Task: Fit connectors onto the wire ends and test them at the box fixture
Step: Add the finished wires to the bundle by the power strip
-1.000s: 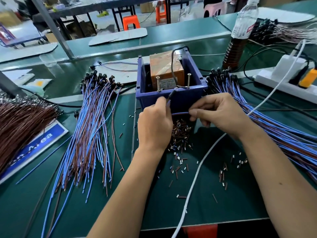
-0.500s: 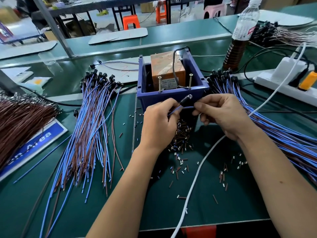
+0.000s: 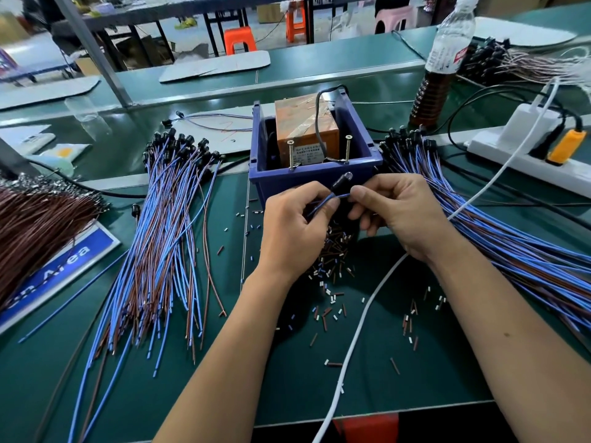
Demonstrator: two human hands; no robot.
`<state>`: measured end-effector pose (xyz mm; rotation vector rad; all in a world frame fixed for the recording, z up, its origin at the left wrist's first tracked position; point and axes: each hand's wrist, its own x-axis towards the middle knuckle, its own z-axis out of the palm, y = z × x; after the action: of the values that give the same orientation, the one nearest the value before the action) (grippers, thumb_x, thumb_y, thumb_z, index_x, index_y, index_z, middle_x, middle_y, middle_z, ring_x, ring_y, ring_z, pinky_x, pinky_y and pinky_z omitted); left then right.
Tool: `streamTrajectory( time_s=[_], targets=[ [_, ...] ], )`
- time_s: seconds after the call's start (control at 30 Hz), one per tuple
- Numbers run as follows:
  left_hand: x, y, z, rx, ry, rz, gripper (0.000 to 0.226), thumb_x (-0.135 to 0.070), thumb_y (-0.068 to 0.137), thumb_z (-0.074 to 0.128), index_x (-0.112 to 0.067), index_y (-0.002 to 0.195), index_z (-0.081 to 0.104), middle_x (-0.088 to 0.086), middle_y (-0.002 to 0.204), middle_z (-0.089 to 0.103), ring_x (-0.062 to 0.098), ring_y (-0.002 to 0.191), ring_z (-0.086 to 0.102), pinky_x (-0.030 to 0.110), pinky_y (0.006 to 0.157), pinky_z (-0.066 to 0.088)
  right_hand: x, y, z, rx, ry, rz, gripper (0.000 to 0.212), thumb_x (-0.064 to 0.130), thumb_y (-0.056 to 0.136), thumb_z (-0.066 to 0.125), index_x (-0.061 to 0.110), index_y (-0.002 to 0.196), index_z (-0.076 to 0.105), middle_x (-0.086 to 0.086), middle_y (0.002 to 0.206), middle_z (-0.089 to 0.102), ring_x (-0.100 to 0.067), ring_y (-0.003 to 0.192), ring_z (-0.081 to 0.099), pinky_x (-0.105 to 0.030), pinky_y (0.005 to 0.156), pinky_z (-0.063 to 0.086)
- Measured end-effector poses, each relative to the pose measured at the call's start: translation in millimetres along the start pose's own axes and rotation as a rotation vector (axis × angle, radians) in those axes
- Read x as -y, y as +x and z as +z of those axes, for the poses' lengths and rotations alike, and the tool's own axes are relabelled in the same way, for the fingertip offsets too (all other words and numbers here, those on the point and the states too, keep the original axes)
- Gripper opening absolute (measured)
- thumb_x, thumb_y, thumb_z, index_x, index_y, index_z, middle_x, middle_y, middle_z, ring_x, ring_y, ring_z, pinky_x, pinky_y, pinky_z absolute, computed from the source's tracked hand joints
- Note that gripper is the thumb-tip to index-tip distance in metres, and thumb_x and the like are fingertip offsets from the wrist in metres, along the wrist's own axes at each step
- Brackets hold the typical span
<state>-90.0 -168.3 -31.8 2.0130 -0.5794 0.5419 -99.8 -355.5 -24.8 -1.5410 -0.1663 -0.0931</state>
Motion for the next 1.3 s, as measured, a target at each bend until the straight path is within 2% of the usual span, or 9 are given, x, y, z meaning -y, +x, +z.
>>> streamTrajectory(
  time_s=[0.2,0.3,0.4,0.53,0.73,0.93,1.07,1.17,1.3],
  targets=[
    [-5.0,-0.6,1.3,0.043,-0.091,-0.04,0.032,-0.011,0.093,0.072,-0.028,0.071,0.058,-0.016,0.056,0.045,0.004,0.053,0.042,0.016,0.054,0.029,2.3,-1.8,-6.9,0.036,0.058,-0.009,0.016,0.025,0.086,0.075,0.014,0.074,0.076,-0.013,0.067,0.071,-0.016,0.047,0.059,-0.021,0.042,0.047],
    [-1.6,0.2,-1.1,-0.004,-0.163,-0.101,0.029,-0.013,0.093,0.072,-0.021,0.069,0.058,-0.008,0.056,0.046,0.004,0.054,0.039,0.026,0.051,0.03,2.1,0.3,-16.3,-0.048,0.183,-0.02,0.017,0.029,0.085,0.077,0.015,0.076,0.077,-0.008,0.064,0.07,-0.012,0.046,0.057,-0.019,0.041,0.045],
    [1.3,1.2,-3.1,-0.046,-0.303,-0.172,0.02,-0.013,0.093,0.07,-0.013,0.073,0.066,0.01,0.062,0.057,0.027,0.057,0.047,0.04,0.055,0.04,1.3,1.1,-21.0,-0.069,0.217,-0.05,0.017,0.032,0.079,0.085,0.017,0.085,0.08,-0.008,0.068,0.071,-0.012,0.046,0.056,-0.018,0.039,0.042],
    [-3.9,0.0,-1.5,-0.015,-0.391,-0.221,0.019,-0.016,0.092,0.07,-0.02,0.073,0.068,0.005,0.064,0.061,0.016,0.063,0.053,0.037,0.062,0.044,-4.9,-0.6,0.7,0.03,0.17,-0.033,0.03,0.035,0.072,0.09,0.017,0.096,0.083,-0.013,0.074,0.075,-0.011,0.046,0.058,-0.019,0.039,0.042],
    [-4.5,0.8,-0.4,0.038,-0.38,-0.195,0.032,-0.014,0.094,0.065,-0.032,0.068,0.064,0.012,0.069,0.062,0.021,0.067,0.054,0.054,0.064,0.048,-9.4,-1.9,20.3,-0.014,0.276,-0.12,0.015,0.031,0.084,0.081,0.017,0.088,0.082,-0.008,0.072,0.072,-0.011,0.046,0.054,-0.018,0.038,0.04],
    [-0.2,-0.7,2.9,-0.075,-0.236,-0.134,0.016,-0.018,0.096,0.067,-0.019,0.082,0.075,0.007,0.071,0.065,0.013,0.071,0.06,0.05,0.064,0.05,-7.7,-1.7,23.6,-0.095,0.264,-0.135,0.008,0.025,0.088,0.075,0.02,0.083,0.08,-0.003,0.069,0.068,-0.009,0.043,0.049,-0.016,0.036,0.034],
    [-7.1,-2.9,10.6,-0.23,-0.143,-0.096,0.012,-0.012,0.097,0.069,-0.01,0.092,0.079,0.001,0.079,0.07,0.021,0.077,0.065,0.043,0.069,0.053,-9.6,-2.6,30.1,-0.11,0.248,-0.145,0.006,0.021,0.088,0.075,0.016,0.085,0.078,-0.005,0.07,0.068,-0.011,0.043,0.049,-0.019,0.035,0.035],
    [-12.1,-4.9,14.5,-0.296,-0.13,-0.08,0.012,-0.008,0.098,0.068,-0.006,0.091,0.077,0.0,0.081,0.071,0.017,0.078,0.066,0.04,0.07,0.055,-10.2,-4.5,38.1,-0.114,0.201,-0.163,0.012,0.021,0.084,0.078,0.01,0.09,0.076,-0.005,0.067,0.067,-0.012,0.044,0.05,-0.019,0.036,0.036],
    [-16.5,-6.2,13.1,-0.456,-0.055,-0.007,0.021,-0.012,0.1,0.065,-0.005,0.08,0.07,-0.003,0.07,0.062,0.013,0.065,0.056,0.025,0.059,0.043,-6.8,-5.9,36.3,-0.136,0.177,-0.231,0.005,0.011,0.096,0.073,0.012,0.091,0.074,-0.016,0.074,0.068,-0.016,0.044,0.05,-0.022,0.037,0.038]
  ],
)
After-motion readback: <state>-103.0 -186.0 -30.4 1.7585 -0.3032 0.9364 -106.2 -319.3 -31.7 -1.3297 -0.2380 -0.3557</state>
